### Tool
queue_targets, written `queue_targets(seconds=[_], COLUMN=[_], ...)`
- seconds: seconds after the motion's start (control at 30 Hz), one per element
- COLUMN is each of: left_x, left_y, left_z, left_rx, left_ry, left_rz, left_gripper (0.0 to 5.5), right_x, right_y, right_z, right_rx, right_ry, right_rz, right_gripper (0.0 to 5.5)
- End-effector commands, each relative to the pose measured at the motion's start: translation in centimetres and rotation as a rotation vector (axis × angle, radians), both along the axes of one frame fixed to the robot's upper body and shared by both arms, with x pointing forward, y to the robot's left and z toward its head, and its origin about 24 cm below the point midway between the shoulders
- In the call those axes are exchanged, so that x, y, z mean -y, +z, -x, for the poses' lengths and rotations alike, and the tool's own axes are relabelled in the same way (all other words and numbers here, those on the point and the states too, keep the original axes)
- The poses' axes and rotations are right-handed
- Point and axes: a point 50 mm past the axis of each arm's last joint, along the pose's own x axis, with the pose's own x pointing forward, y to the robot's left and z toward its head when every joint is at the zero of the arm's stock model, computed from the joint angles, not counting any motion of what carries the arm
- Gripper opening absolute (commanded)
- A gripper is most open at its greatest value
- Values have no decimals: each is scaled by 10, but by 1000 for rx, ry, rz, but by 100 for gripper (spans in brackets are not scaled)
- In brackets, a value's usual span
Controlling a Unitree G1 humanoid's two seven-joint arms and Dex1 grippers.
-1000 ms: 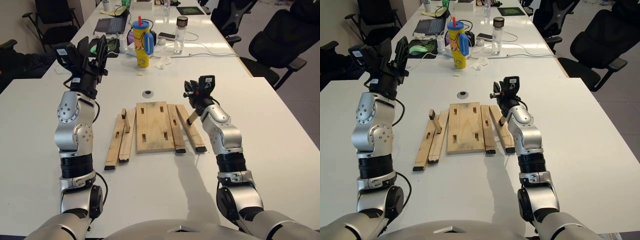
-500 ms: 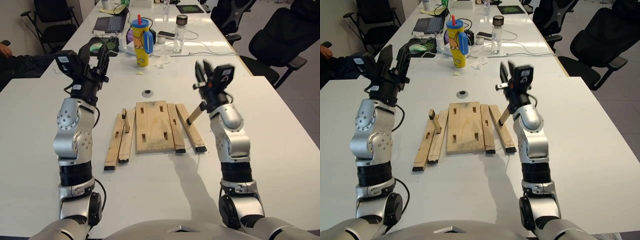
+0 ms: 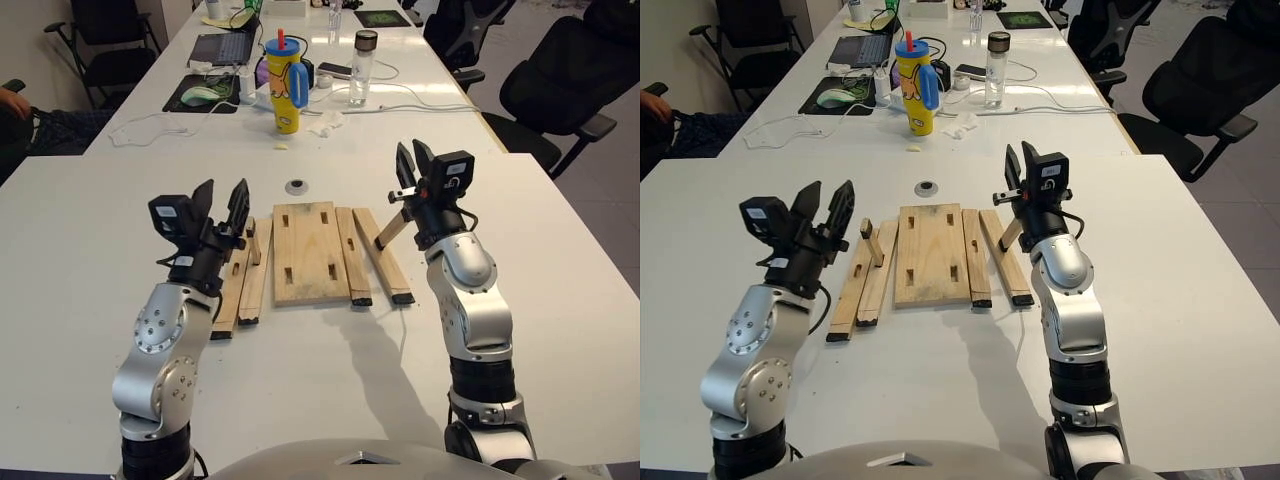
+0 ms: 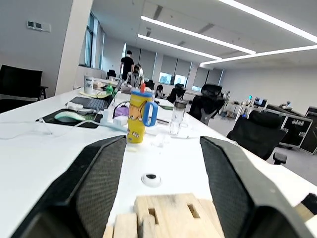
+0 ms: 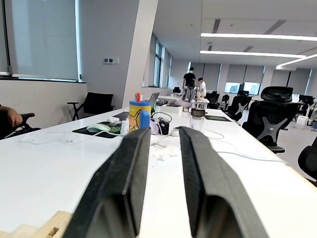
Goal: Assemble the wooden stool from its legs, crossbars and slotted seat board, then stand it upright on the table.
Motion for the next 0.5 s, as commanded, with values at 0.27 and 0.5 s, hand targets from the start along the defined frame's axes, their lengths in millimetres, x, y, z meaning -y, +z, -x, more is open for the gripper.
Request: queue_targets(seconds=[0.27,0.5], left_x=[1,6], left_y=[-51,-53], left_z=[-16,-25], left_rx=[-266,-267], left_ry=[89,79], left_rz=[-149,-165], left_gripper=[275,252], right_x=[-15,-17], right_y=[3,1], right_z=[-9,-11], right_rx=[-22,-31], right_ry=[85,101], right_rz=[1,4], right_gripper=[106,102])
